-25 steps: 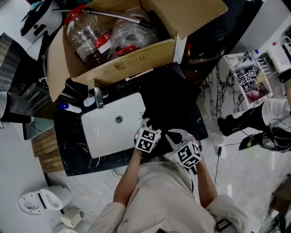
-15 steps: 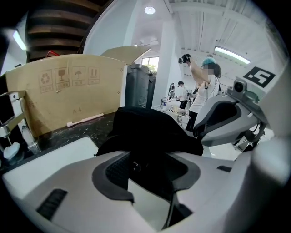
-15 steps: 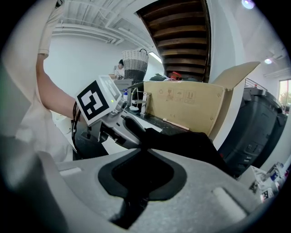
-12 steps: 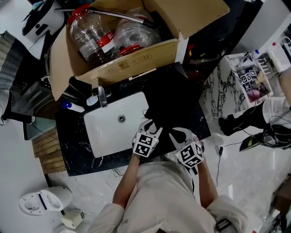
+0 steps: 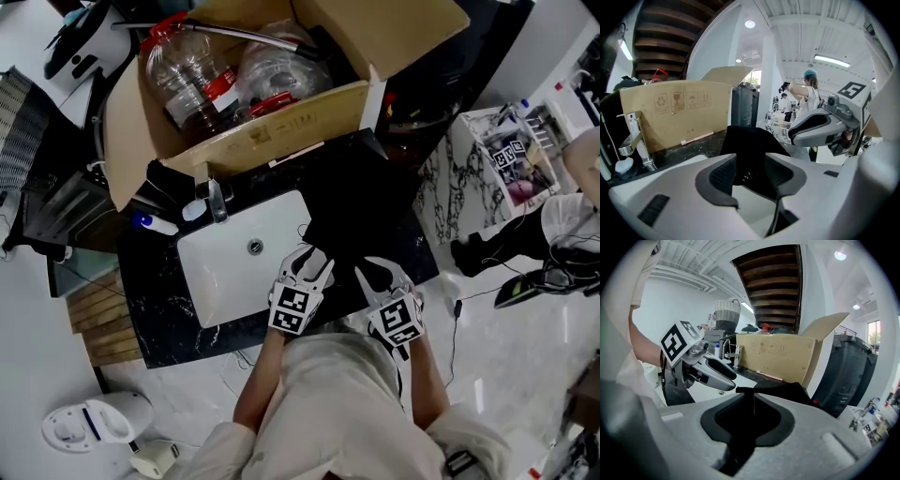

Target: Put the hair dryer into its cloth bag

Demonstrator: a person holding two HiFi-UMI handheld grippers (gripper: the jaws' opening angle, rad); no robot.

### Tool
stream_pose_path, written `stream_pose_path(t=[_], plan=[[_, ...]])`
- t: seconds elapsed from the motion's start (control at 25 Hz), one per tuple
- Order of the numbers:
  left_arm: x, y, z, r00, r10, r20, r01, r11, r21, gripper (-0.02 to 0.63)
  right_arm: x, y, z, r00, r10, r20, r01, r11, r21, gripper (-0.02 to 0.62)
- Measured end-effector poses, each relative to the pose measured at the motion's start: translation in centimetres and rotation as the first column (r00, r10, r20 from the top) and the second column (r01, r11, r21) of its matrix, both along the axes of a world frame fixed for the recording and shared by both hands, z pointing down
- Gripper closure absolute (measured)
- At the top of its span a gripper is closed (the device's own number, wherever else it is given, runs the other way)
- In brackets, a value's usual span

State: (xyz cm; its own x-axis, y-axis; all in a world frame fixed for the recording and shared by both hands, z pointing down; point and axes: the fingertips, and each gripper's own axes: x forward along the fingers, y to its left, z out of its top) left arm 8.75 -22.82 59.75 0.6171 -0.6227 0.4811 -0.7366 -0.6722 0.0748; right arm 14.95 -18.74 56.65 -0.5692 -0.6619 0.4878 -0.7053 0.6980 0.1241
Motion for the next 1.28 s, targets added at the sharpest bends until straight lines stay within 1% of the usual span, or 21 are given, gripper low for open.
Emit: stream_pose_path(t=[0.24, 0.44, 1.0, 1.28], plan=[[-1.2, 0.3, -3.5, 0.999, 0.010, -0.051, -0.005, 0.996, 0.088, 0.417, -0.4, -0.1, -1.8, 0.996, 0.065, 0.057, -0.066, 0.998, 0.019, 0.555], [-2.4, 0.9, -5.5, 0.996, 0.021, -0.084, -0.010, 0.991, 0.134, 0.417, -1.1, 0.2, -3.1, 0.990, 0.104, 0.091, -0.108, 0.993, 0.040, 0.555], [-5.5, 4.0, -7.3, 0.989, 0.077, -0.124, -0.055, 0.985, 0.166, 0.417, -4.0, 2.8, -5.5, 0.975, 0.193, 0.108, -0.202, 0.976, 0.082, 0.555], [-6.0, 5.4, -8.3, 0.984, 0.112, -0.138, -0.086, 0.979, 0.184, 0.419, -4.7, 4.8, -6.4, 0.968, 0.232, 0.100, -0.241, 0.966, 0.096, 0.555]])
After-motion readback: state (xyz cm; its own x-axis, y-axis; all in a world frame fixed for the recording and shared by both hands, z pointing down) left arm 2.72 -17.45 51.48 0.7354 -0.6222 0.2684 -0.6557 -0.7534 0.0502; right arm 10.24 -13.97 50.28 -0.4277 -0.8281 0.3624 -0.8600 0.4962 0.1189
